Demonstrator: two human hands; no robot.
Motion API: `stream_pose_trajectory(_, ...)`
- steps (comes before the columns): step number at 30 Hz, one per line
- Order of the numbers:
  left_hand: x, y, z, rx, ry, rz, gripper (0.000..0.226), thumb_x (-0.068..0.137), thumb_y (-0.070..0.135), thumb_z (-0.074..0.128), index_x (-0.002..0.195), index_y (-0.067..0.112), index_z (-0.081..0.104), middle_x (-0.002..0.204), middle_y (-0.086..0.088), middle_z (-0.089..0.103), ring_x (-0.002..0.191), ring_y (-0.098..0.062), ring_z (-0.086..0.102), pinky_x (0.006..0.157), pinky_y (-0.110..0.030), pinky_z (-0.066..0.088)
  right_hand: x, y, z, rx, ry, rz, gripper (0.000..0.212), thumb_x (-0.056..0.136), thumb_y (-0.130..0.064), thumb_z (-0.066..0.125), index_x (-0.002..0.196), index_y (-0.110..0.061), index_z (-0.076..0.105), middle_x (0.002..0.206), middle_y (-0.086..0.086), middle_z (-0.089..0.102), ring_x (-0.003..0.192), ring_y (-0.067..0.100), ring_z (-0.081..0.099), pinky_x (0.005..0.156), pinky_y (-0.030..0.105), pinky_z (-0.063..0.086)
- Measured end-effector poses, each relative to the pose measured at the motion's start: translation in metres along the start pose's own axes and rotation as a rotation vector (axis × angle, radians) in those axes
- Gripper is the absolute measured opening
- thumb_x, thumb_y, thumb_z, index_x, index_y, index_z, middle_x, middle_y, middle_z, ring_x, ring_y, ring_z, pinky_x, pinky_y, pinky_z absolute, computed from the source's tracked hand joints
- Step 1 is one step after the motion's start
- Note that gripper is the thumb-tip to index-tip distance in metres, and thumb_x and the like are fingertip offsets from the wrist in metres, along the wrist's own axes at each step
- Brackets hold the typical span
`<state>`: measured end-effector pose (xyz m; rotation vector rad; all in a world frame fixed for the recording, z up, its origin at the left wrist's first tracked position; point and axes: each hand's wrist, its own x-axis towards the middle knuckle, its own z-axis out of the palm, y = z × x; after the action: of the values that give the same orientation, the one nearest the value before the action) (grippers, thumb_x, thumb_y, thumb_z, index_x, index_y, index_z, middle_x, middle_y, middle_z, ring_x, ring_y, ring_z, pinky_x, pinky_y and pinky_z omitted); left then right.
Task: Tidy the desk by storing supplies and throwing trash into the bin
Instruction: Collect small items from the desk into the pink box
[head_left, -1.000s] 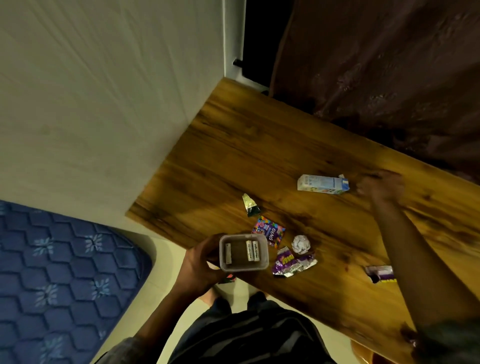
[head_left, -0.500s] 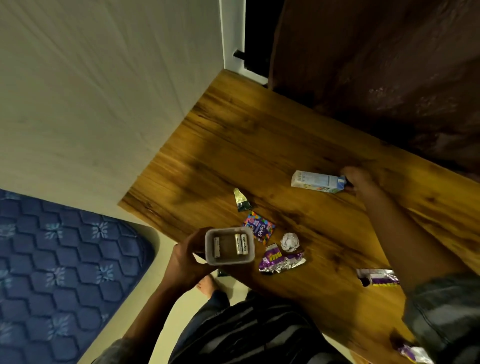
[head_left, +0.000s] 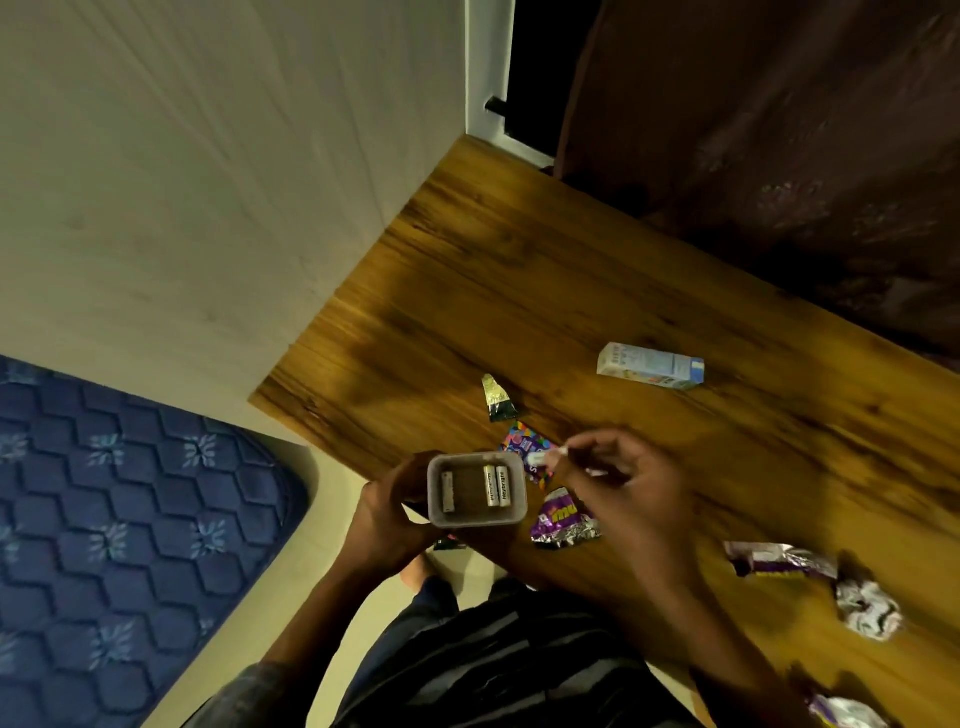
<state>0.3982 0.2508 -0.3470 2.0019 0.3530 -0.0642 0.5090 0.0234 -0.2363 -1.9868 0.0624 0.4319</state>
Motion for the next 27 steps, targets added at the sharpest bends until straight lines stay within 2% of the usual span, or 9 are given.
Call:
stream_pose_trajectory(3,0.0,-0.002,-0.001,-0.029,-0.015,0.028,0.069,0.072,0.02,0.093,0.133,0.019,0.061,0.11,0.016,0.072,0.095,0.002,0.071,0.073,-0.012,0.056,-0.021,0.01,0.03,-0.082,-0.079,0.006,0.02,0.076,-0.013,0.086,0.086,-0.021,0.071,0.087,-0.013,0.076,0.082,-0.005,0.071,0.064,0.014,0.058)
stream_pose_trajectory(7,0.0,-0.005,-0.002,-0.027,-0.015,0.079,0.072,0.073,0.024,0.093,0.136,0.016,0.059,0.114,0.013,0.072,0.097,0.002,0.071,0.075,-0.014,0.058,-0.025,0.02,0.069,-0.419,-0.115,-0.153,0.014,0.074,-0.016,0.083,0.076,-0.021,0.07,0.075,-0.012,0.073,0.066,-0.001,0.068,0.06,0.013,0.055)
stream_pose_trajectory(10,0.001,-0.006,-0.003,-0.043,-0.021,0.1,0.071,0.073,0.024,0.093,0.135,0.016,0.06,0.112,0.012,0.073,0.093,0.0,0.072,0.072,-0.019,0.06,-0.018,0.022,0.093,-0.551,-0.103,-0.217,0.012,0.076,-0.019,0.08,0.075,-0.021,0.069,0.074,-0.009,0.072,0.065,0.002,0.066,0.061,0.019,0.057)
stream_pose_trajectory(13,0.001,-0.008,-0.003,-0.054,-0.015,0.121,0.071,0.072,0.029,0.092,0.135,0.019,0.061,0.109,0.013,0.073,0.09,-0.003,0.073,0.071,-0.029,0.062,-0.011,0.017,0.111,-0.674,-0.057,-0.282,0.009,0.079,-0.025,0.08,0.079,-0.021,0.072,0.079,-0.005,0.073,0.07,0.01,0.069,0.062,0.016,0.051)
stream_pose_trajectory(15,0.001,-0.009,-0.004,-0.054,-0.015,0.125,0.069,0.073,0.035,0.089,0.134,0.021,0.061,0.108,0.013,0.073,0.088,-0.003,0.073,0.07,-0.032,0.062,-0.01,0.011,0.118,-0.766,-0.072,-0.267,0.01,0.085,-0.031,0.076,0.088,-0.021,0.075,0.086,-0.003,0.075,0.076,0.012,0.07,0.067,0.023,0.057)
stream_pose_trajectory(17,0.002,-0.01,-0.005,-0.065,-0.012,0.137,0.069,0.073,0.037,0.089,0.134,0.02,0.061,0.108,0.014,0.073,0.088,-0.002,0.072,0.069,-0.032,0.061,-0.011,0.009,0.122,-0.845,-0.112,-0.218,0.016,0.09,-0.036,0.07,0.096,-0.022,0.075,0.094,-0.004,0.075,0.083,0.011,0.07,0.073,0.023,0.057)
stream_pose_trajectory(20,0.001,-0.008,-0.006,-0.088,-0.01,0.171,0.067,0.075,0.037,0.089,0.132,0.018,0.062,0.107,0.013,0.073,0.088,-0.002,0.072,0.069,-0.03,0.061,-0.012,0.009,0.122,-0.86,-0.104,-0.196,0.016,0.092,-0.034,0.068,0.102,-0.025,0.075,0.101,-0.005,0.074,0.092,0.01,0.069,0.073,0.018,0.046)
stream_pose_trajectory(23,0.001,-0.006,-0.007,-0.118,-0.009,0.193,0.064,0.076,0.034,0.09,0.131,0.016,0.063,0.104,0.011,0.074,0.082,-0.006,0.073,0.066,-0.029,0.061,-0.014,0.013,0.118,-0.766,-0.049,-0.162,0.018,0.089,-0.027,0.072,0.107,-0.025,0.074,0.106,-0.007,0.075,0.096,0.01,0.07,0.077,0.017,0.046)
stream_pose_trajectory(27,0.002,-0.009,-0.01,-0.126,-0.053,0.198,0.064,0.077,0.035,0.089,0.132,0.017,0.062,0.109,0.013,0.074,0.086,-0.003,0.074,0.068,-0.026,0.062,-0.025,0.011,0.102,-0.617,0.05,-0.134,0.013,0.083,-0.025,0.079,0.096,-0.024,0.076,0.096,-0.009,0.077,0.083,0.006,0.071,0.069,0.008,0.045)
